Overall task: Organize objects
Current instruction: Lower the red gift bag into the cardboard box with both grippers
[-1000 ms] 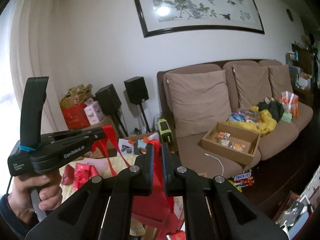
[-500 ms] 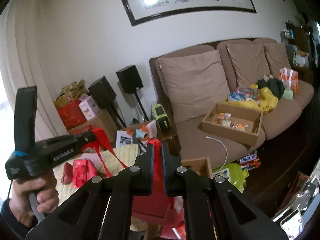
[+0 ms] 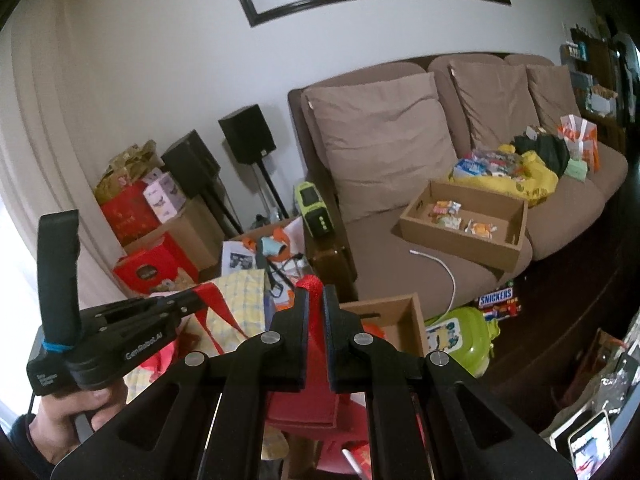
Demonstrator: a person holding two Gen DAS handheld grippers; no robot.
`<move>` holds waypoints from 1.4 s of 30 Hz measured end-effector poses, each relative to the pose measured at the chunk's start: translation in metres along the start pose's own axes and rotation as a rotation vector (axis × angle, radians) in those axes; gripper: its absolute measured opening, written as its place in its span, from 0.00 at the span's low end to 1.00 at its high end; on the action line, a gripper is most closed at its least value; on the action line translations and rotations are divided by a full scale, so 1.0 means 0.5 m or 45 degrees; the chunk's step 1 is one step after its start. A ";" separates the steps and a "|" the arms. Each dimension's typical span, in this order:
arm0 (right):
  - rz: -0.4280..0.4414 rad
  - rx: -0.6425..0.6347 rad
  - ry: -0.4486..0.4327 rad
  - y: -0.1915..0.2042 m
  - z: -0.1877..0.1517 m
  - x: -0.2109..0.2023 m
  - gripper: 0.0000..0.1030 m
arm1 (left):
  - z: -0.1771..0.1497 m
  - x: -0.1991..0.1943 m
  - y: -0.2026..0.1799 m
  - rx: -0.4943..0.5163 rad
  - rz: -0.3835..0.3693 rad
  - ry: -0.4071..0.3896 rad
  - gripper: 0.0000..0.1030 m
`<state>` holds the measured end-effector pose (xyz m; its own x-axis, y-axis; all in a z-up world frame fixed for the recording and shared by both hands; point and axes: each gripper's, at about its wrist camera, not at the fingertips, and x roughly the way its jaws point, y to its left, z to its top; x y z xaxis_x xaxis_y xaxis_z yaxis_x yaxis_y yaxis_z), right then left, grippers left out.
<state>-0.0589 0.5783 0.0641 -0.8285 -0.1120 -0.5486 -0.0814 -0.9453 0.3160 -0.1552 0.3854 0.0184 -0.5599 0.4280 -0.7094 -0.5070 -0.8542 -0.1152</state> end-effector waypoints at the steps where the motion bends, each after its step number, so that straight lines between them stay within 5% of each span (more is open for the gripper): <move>1: -0.002 -0.004 0.008 -0.002 -0.002 0.004 0.06 | 0.000 0.005 0.001 -0.004 0.002 -0.006 0.01; 14: -0.026 0.075 0.075 -0.062 -0.033 0.064 0.06 | -0.012 0.074 0.036 -0.059 0.007 0.000 0.01; 20: -0.006 0.092 0.092 -0.067 -0.042 0.086 0.06 | -0.022 0.072 0.037 0.017 0.121 -0.082 0.01; 27: -0.012 0.116 0.094 -0.068 -0.028 0.106 0.06 | -0.025 0.072 0.028 0.045 0.141 -0.167 0.01; 42: -0.059 0.103 0.185 -0.031 -0.007 0.190 0.06 | -0.008 0.124 0.039 -0.057 0.094 -0.176 0.01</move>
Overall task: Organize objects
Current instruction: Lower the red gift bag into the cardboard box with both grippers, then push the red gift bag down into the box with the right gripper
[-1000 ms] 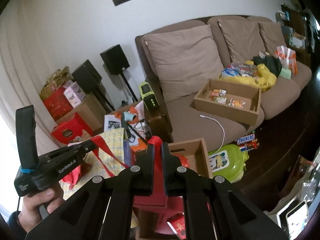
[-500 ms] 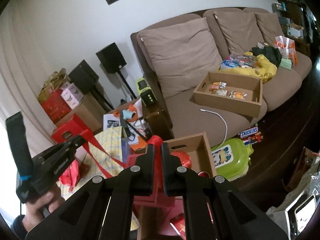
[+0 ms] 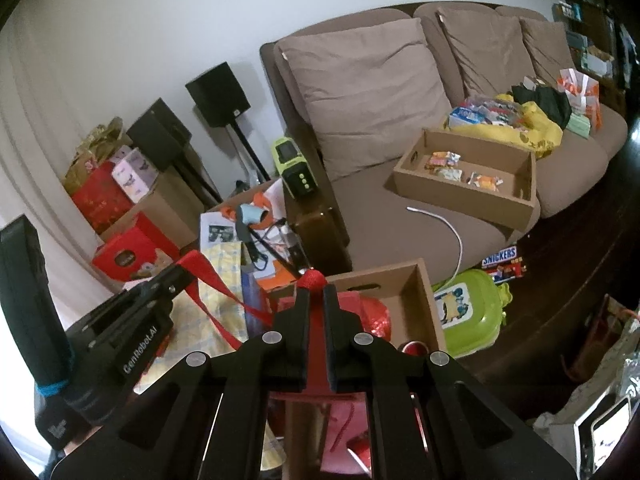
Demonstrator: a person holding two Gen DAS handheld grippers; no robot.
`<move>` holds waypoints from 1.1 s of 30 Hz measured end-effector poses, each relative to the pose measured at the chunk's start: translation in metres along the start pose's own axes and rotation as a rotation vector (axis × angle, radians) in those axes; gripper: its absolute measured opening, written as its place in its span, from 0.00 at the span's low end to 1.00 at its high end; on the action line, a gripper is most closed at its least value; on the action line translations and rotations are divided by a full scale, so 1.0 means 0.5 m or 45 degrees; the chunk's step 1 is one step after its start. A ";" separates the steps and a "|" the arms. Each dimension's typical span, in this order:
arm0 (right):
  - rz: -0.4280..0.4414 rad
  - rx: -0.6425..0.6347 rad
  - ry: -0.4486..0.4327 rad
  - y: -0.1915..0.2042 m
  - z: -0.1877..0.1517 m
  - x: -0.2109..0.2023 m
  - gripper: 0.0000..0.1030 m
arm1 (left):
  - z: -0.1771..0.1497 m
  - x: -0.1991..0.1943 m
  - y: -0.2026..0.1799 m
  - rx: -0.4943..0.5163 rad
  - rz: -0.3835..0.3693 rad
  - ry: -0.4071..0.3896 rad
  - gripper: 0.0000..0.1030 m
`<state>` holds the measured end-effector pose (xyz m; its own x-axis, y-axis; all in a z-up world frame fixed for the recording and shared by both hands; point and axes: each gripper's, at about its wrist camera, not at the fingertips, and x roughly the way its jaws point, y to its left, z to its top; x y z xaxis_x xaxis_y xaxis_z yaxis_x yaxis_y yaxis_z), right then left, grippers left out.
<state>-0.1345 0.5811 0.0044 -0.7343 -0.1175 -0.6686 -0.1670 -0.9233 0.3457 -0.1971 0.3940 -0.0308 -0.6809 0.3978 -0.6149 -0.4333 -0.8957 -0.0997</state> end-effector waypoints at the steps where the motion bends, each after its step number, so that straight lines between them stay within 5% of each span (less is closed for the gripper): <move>1: -0.005 0.002 0.005 -0.001 0.003 0.006 0.06 | -0.001 0.005 0.005 -0.005 0.006 -0.004 0.01; 33: -0.054 0.007 0.011 0.052 0.049 0.185 0.06 | -0.019 0.120 0.107 -0.163 -0.078 0.008 0.01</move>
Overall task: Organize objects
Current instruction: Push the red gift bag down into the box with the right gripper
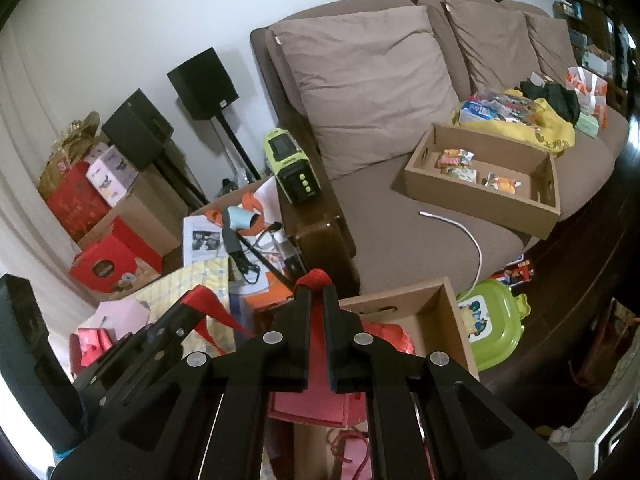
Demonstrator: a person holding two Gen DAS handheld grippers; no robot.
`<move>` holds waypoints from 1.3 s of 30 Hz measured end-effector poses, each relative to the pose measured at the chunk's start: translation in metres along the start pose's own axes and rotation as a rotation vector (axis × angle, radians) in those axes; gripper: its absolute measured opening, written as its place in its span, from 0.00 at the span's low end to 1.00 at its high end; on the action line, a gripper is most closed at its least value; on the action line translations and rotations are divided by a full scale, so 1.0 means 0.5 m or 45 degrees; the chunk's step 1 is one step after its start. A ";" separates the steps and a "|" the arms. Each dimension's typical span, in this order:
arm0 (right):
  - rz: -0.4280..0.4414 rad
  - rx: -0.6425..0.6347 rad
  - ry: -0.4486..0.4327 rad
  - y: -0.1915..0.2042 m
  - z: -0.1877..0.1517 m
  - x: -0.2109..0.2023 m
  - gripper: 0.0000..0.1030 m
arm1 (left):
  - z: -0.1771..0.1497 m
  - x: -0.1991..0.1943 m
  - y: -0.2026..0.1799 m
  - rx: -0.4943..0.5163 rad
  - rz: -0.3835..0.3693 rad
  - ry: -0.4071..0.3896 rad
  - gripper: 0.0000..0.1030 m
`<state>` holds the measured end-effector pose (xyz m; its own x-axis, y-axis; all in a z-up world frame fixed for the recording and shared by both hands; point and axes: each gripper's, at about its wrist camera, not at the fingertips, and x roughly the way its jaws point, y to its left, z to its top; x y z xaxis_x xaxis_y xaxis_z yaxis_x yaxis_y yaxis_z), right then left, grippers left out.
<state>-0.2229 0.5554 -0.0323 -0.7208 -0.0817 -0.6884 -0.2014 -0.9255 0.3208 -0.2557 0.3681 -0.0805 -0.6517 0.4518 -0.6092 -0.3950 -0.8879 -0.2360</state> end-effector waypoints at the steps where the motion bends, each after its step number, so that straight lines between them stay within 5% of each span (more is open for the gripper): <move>1: 0.003 0.001 -0.003 0.000 0.001 -0.001 0.06 | 0.001 -0.003 0.004 -0.008 -0.008 0.000 0.01; 12: -0.054 -0.046 -0.152 0.025 0.029 -0.088 0.05 | 0.005 -0.058 -0.005 0.007 -0.051 -0.066 0.01; 27: -0.097 0.062 0.053 -0.069 -0.096 -0.031 0.07 | -0.032 -0.057 0.023 -0.012 -0.032 -0.015 0.01; 30: -0.117 0.083 0.128 -0.091 -0.127 0.014 0.19 | -0.058 -0.041 0.034 -0.031 -0.031 0.017 0.01; 35: -0.075 0.104 0.246 -0.104 -0.181 0.083 0.20 | -0.094 -0.020 0.045 -0.056 -0.047 0.054 0.01; 39: -0.054 0.078 0.288 -0.104 -0.205 0.124 0.30 | -0.102 -0.021 0.052 -0.056 -0.052 0.059 0.01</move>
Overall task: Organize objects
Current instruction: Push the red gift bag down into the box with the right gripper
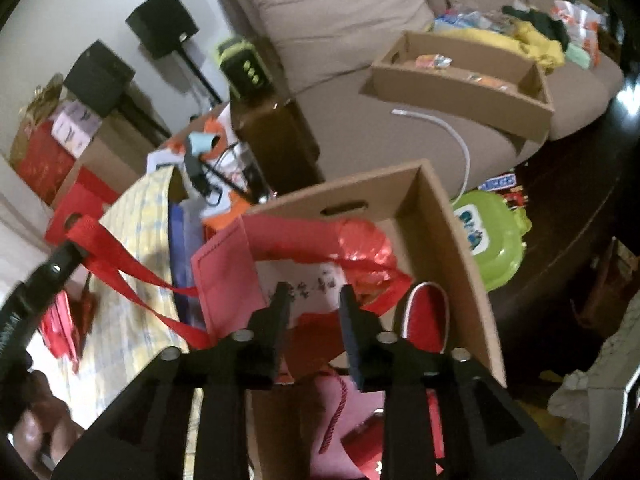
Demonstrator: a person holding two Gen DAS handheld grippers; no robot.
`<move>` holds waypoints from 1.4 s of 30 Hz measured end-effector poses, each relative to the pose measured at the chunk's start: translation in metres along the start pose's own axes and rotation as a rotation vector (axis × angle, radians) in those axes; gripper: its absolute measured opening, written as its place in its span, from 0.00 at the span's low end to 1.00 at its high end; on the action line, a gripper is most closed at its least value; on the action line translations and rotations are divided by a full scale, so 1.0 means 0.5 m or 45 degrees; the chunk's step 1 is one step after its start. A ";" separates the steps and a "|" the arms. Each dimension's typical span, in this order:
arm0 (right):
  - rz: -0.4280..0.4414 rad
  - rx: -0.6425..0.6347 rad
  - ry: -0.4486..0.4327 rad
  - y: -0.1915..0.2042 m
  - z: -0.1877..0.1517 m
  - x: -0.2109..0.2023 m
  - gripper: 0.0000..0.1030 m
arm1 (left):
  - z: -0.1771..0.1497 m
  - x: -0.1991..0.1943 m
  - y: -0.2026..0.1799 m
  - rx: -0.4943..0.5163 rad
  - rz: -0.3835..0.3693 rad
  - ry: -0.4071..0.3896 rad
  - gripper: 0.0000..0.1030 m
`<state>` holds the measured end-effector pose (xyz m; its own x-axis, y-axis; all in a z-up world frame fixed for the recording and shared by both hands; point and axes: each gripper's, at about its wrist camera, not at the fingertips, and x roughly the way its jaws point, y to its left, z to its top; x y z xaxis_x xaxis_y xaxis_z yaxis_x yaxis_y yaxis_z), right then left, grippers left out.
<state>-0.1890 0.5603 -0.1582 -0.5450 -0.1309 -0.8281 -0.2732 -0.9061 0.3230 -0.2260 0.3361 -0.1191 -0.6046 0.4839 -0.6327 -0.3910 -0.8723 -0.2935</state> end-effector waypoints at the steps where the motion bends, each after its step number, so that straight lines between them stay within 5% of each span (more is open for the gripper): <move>1: -0.007 0.006 0.001 -0.006 0.000 0.011 0.30 | -0.003 -0.001 0.003 -0.003 -0.002 0.003 0.01; 12: -0.081 -0.113 0.040 0.009 -0.021 0.097 0.09 | -0.037 0.021 0.006 0.028 -0.032 0.031 0.01; 18: -0.070 -0.063 0.085 -0.020 -0.028 0.100 0.09 | -0.053 0.027 0.020 0.012 -0.051 0.039 0.01; 29: -0.001 -0.179 -0.099 0.080 0.036 0.005 0.09 | -0.062 0.023 0.058 -0.042 -0.081 0.031 0.01; 37: -0.176 -0.326 -0.052 0.151 0.042 0.059 0.11 | -0.079 -0.003 0.073 0.027 -0.093 0.041 0.01; 42: -0.193 -0.323 -0.041 0.152 0.052 0.086 0.13 | -0.089 -0.028 0.094 0.013 -0.132 0.021 0.01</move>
<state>-0.2541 0.4961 -0.1573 -0.5393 0.0225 -0.8418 -0.1483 -0.9866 0.0687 -0.2052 0.2854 -0.1559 -0.5490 0.5701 -0.6113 -0.4580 -0.8169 -0.3505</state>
